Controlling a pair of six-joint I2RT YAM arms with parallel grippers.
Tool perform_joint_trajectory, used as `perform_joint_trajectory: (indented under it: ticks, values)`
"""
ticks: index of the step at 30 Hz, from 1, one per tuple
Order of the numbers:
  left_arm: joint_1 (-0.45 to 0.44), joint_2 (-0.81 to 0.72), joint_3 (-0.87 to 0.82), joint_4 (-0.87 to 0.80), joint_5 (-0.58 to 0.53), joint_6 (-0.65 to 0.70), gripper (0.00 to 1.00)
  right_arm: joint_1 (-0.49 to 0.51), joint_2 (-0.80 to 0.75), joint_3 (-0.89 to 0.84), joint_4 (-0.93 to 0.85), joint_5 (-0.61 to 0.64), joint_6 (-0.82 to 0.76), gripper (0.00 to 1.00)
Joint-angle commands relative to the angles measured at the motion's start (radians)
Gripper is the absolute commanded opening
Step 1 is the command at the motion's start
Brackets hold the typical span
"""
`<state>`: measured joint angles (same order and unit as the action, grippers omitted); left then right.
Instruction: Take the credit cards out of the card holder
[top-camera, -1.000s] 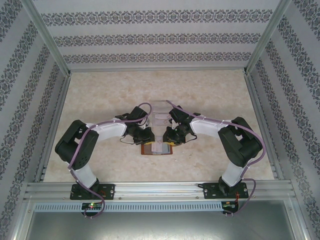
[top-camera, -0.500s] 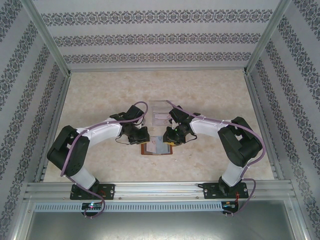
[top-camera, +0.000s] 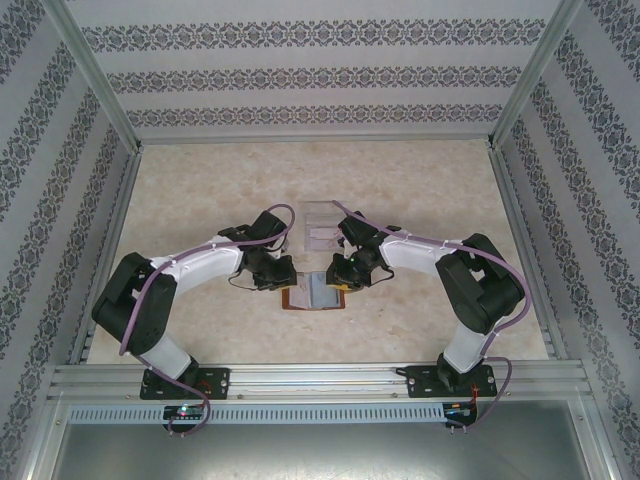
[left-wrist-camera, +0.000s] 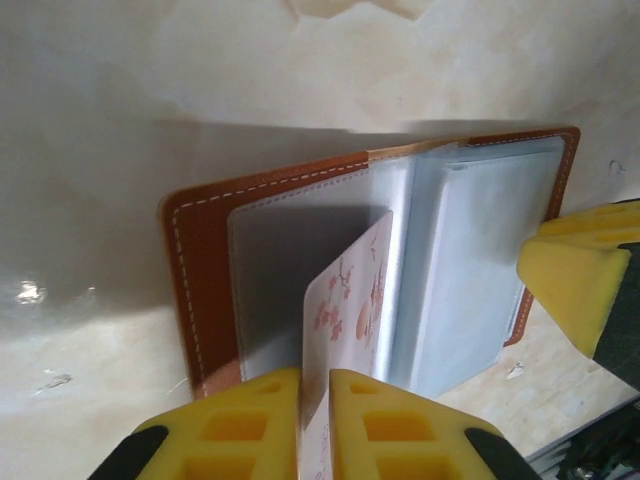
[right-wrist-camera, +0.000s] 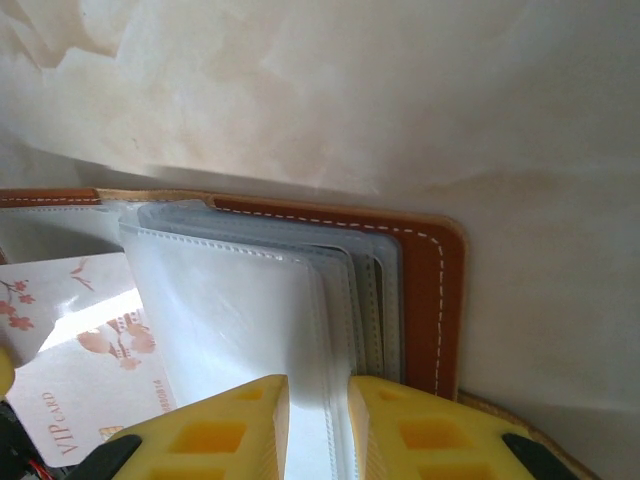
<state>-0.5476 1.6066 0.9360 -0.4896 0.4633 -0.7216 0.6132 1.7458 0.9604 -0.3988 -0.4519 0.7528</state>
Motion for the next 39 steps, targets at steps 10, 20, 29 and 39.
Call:
perform_joint_trajectory:
  ticks: [10, 20, 29, 39]
  values:
    - [-0.003, 0.011, -0.007, 0.100, 0.121, -0.039, 0.19, 0.010, 0.039, -0.002, -0.055, 0.009, -0.019, 0.26]
    - [-0.026, 0.021, 0.010, 0.016, 0.106, -0.010, 0.18, 0.009, 0.040, 0.004, -0.058, 0.011, -0.020, 0.26]
    - [-0.047, 0.023, 0.011, -0.022, 0.101, 0.002, 0.13, 0.009, 0.034, 0.006, -0.064, 0.013, -0.021, 0.26]
    - [-0.048, 0.010, 0.050, -0.065, 0.063, 0.030, 0.07, 0.008, -0.006, 0.018, -0.093, 0.037, -0.027, 0.26]
